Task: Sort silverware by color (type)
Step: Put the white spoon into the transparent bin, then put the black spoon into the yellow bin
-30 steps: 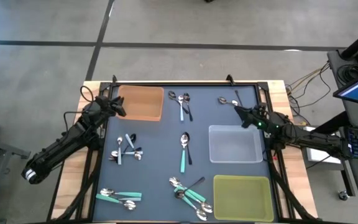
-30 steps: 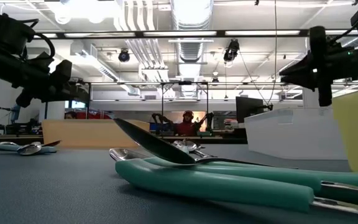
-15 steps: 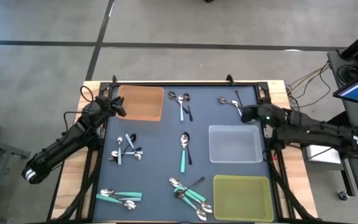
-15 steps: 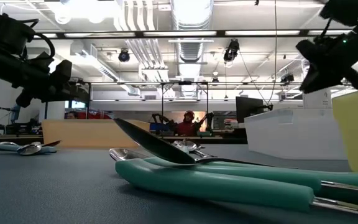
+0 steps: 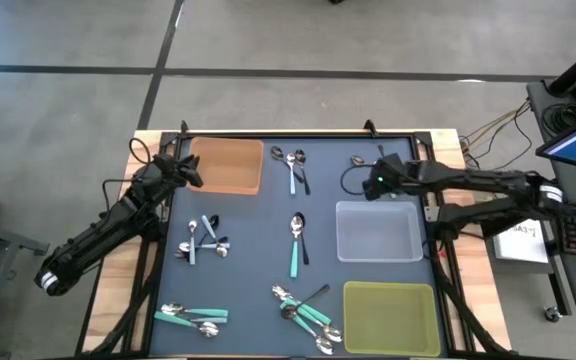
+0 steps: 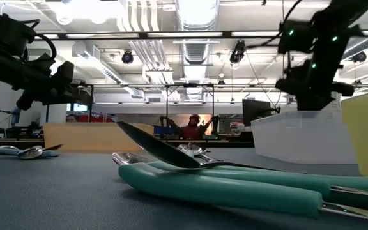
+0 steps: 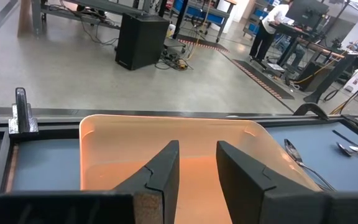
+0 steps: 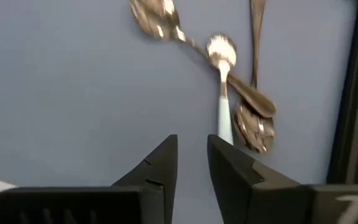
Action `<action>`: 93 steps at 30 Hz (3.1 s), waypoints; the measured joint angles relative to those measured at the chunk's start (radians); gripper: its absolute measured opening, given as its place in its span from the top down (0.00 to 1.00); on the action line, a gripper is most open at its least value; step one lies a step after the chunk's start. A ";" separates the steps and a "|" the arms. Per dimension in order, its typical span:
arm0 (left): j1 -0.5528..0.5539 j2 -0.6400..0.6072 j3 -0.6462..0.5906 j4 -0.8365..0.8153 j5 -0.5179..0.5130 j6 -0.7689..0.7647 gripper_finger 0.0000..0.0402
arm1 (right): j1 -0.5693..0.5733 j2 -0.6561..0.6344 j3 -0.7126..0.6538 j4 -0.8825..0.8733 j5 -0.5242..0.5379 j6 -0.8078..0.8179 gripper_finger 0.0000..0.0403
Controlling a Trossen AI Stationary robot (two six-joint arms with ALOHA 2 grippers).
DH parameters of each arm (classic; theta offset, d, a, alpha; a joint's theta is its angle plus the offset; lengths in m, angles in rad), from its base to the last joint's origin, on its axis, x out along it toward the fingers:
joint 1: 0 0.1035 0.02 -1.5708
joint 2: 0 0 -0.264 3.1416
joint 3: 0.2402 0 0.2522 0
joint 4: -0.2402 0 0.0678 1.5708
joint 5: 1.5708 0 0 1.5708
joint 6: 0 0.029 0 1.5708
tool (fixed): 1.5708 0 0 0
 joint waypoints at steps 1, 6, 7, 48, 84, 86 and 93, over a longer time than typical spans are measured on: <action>0.000 0.000 0.000 0.000 0.000 0.000 0.78 | -0.017 0.027 0.005 -0.007 -0.015 -0.011 0.77; 0.000 0.000 0.000 0.000 0.000 0.000 0.78 | -0.101 0.122 0.039 -0.003 -0.047 -0.031 0.67; 0.000 0.000 0.000 0.000 0.000 0.000 0.78 | -0.118 0.142 0.042 -0.006 -0.073 -0.039 0.66; 0.000 0.000 0.000 0.000 0.000 0.000 0.78 | -0.186 0.129 0.049 -0.012 -0.322 0.024 0.91; 0.000 0.000 0.000 0.000 0.000 0.000 0.78 | 0.275 -0.129 0.097 -0.177 -0.378 -0.353 0.63; 0.000 0.000 0.000 0.000 0.000 0.000 0.78 | 0.246 -0.115 0.126 -0.177 -0.307 -0.352 0.63; 0.000 0.000 0.000 0.000 0.000 0.000 0.78 | 0.038 -0.012 0.177 -0.175 -0.223 -0.254 0.65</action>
